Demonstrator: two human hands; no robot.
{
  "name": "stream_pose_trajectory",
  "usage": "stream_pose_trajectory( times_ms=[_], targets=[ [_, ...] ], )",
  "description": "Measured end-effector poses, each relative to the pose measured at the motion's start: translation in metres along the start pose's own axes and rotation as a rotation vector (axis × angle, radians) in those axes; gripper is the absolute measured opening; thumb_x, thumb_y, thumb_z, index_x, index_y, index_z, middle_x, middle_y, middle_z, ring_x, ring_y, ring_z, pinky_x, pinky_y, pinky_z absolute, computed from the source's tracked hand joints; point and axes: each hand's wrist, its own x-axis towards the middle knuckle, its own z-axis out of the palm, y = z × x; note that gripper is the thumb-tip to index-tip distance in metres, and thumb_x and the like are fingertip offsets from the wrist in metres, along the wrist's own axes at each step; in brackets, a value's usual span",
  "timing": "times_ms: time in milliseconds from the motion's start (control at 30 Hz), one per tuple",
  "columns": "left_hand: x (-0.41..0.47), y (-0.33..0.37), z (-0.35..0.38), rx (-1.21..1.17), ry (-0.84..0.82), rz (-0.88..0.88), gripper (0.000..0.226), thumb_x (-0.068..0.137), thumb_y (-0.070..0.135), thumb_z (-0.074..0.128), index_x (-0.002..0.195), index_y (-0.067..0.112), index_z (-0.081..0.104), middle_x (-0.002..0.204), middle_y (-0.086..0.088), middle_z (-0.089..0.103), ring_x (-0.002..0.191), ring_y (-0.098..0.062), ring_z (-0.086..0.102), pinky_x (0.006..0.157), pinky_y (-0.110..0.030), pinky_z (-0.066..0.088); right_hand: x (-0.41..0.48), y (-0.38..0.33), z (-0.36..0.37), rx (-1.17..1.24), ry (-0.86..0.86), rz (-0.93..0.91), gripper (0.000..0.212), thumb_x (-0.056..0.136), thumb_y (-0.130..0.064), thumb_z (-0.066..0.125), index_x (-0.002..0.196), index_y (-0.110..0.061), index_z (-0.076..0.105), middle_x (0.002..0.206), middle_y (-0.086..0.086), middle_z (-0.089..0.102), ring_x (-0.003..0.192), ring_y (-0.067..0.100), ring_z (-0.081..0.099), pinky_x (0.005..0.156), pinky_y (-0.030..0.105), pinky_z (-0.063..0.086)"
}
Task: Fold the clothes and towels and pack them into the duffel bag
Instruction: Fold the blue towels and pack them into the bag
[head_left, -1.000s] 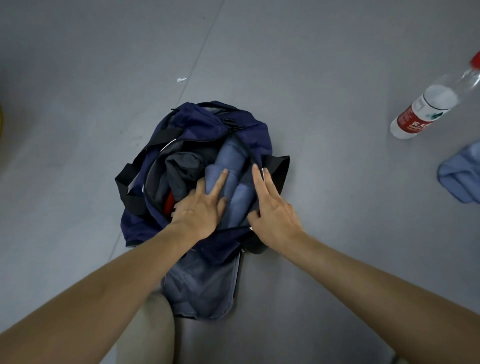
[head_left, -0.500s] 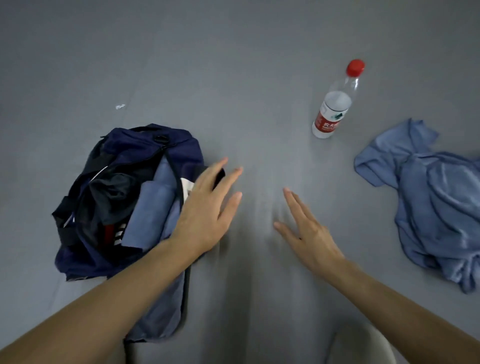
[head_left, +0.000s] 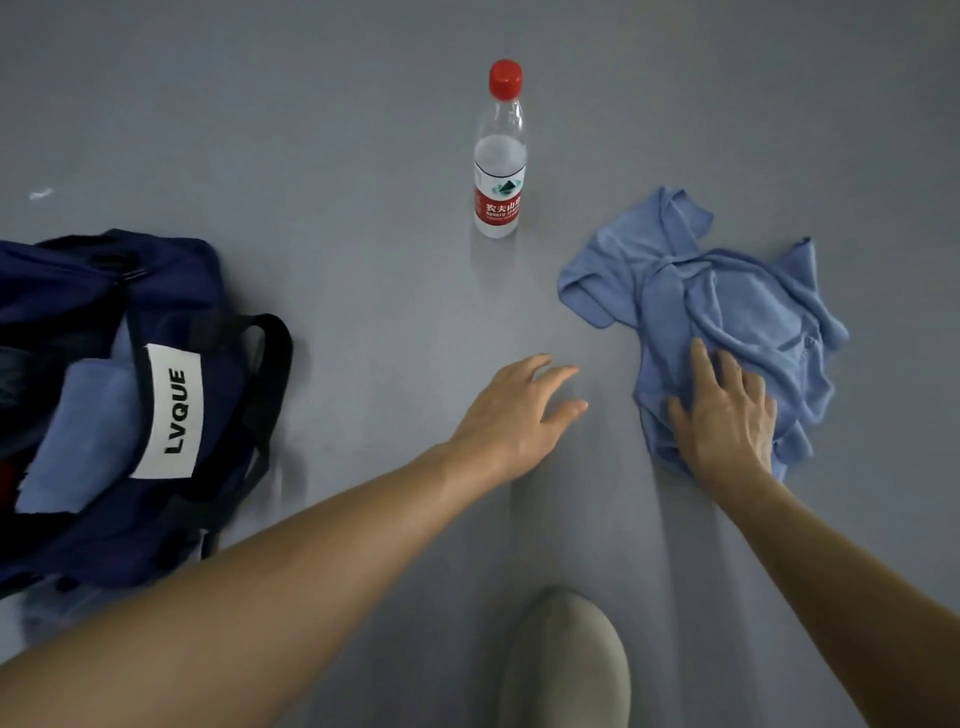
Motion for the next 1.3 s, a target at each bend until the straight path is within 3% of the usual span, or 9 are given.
stream_pose_trajectory(
  times_ms=[167, 400, 600, 767, 867, 967, 1067, 1200, 1300],
  targets=[
    [-0.01, -0.014, -0.009, 0.038, 0.002, -0.002, 0.046, 0.101, 0.048, 0.049, 0.142, 0.028, 0.054, 0.155, -0.003, 0.041, 0.144, -0.021, 0.034, 0.119, -0.031, 0.024, 0.013, -0.003, -0.012, -0.004, 0.089, 0.022, 0.037, 0.091, -0.019, 0.042, 0.107, -0.003, 0.071, 0.092, 0.024, 0.063, 0.089, 0.047, 0.056, 0.08, 0.057, 0.046],
    [-0.032, -0.041, -0.053, -0.006, 0.095, -0.002, 0.042, 0.102, 0.037, 0.052, 0.143, 0.031, 0.051, 0.146, 0.007, 0.051, 0.136, -0.016, 0.044, 0.114, -0.028, 0.031, 0.016, -0.082, -0.082, 0.547, 0.317, -0.117, 0.016, 0.095, -0.014, 0.052, 0.105, -0.008, 0.062, 0.096, 0.009, 0.062, 0.088, 0.027, 0.053, 0.079, 0.035, 0.038],
    [-0.056, -0.04, -0.095, -0.292, 0.306, 0.001, 0.061, 0.091, 0.039, 0.069, 0.146, 0.041, 0.042, 0.134, 0.02, 0.057, 0.114, -0.001, 0.057, 0.099, -0.028, 0.049, -0.006, -0.177, -0.117, 1.031, -0.004, -0.194, 0.014, 0.095, -0.007, 0.054, 0.1, -0.017, 0.063, 0.088, -0.015, 0.064, 0.08, -0.005, 0.059, 0.075, 0.009, 0.044],
    [-0.079, -0.065, -0.13, -0.356, 0.473, 0.054, 0.03, 0.094, 0.026, 0.066, 0.124, 0.026, 0.065, 0.116, 0.011, 0.067, 0.103, -0.009, 0.064, 0.087, -0.036, 0.056, -0.021, -0.225, -0.115, 1.107, -0.276, -0.27, 0.013, 0.096, -0.006, 0.057, 0.099, -0.013, 0.068, 0.088, -0.007, 0.069, 0.073, -0.009, 0.063, 0.065, 0.007, 0.045],
    [-0.089, -0.085, -0.144, -0.295, 0.552, 0.002, 0.006, 0.096, 0.024, 0.063, 0.099, 0.023, 0.069, 0.099, 0.014, 0.067, 0.094, -0.009, 0.064, 0.076, -0.034, 0.056, -0.025, -0.249, -0.109, 1.11, -0.361, -0.291, 0.014, 0.096, -0.017, 0.064, 0.107, -0.016, 0.072, 0.1, -0.007, 0.073, 0.089, 0.0, 0.067, 0.076, 0.014, 0.05],
    [-0.097, -0.097, -0.156, -0.355, 0.584, -0.094, 0.006, 0.095, 0.024, 0.06, 0.09, 0.026, 0.063, 0.082, 0.015, 0.066, 0.079, -0.007, 0.064, 0.067, -0.024, 0.048, -0.033, -0.271, -0.097, 1.099, -0.516, -0.326, 0.029, 0.089, -0.024, 0.074, 0.118, -0.023, 0.067, 0.11, -0.007, 0.072, 0.098, 0.003, 0.066, 0.087, 0.017, 0.051],
    [-0.102, -0.114, -0.166, -0.371, 0.527, -0.113, 0.004, 0.092, 0.025, 0.06, 0.093, 0.029, 0.06, 0.081, 0.01, 0.067, 0.077, -0.009, 0.065, 0.069, -0.033, 0.053, -0.042, -0.291, -0.079, 0.995, -0.524, -0.433, 0.036, 0.083, -0.016, 0.077, 0.115, -0.028, 0.066, 0.106, -0.01, 0.072, 0.097, -0.001, 0.065, 0.084, 0.015, 0.049],
    [-0.109, -0.131, -0.174, -0.432, 0.294, -0.1, 0.029, 0.092, 0.027, 0.064, 0.118, 0.037, 0.055, 0.089, 0.009, 0.068, 0.087, -0.009, 0.067, 0.084, -0.043, 0.057, -0.042, -0.301, -0.067, 0.881, -0.426, -0.447, 0.036, 0.085, -0.006, 0.063, 0.113, -0.028, 0.071, 0.102, -0.011, 0.074, 0.1, 0.006, 0.067, 0.091, 0.028, 0.053],
    [-0.111, -0.133, -0.177, -0.565, 0.228, -0.105, 0.041, 0.087, 0.046, 0.068, 0.124, 0.038, 0.054, 0.095, 0.005, 0.07, 0.093, -0.013, 0.069, 0.09, -0.044, 0.056, -0.042, -0.306, -0.071, 0.766, -0.41, -0.48, 0.034, 0.086, -0.009, 0.063, 0.109, -0.033, 0.071, 0.096, -0.016, 0.073, 0.095, 0.002, 0.066, 0.084, 0.021, 0.05]
  ],
)
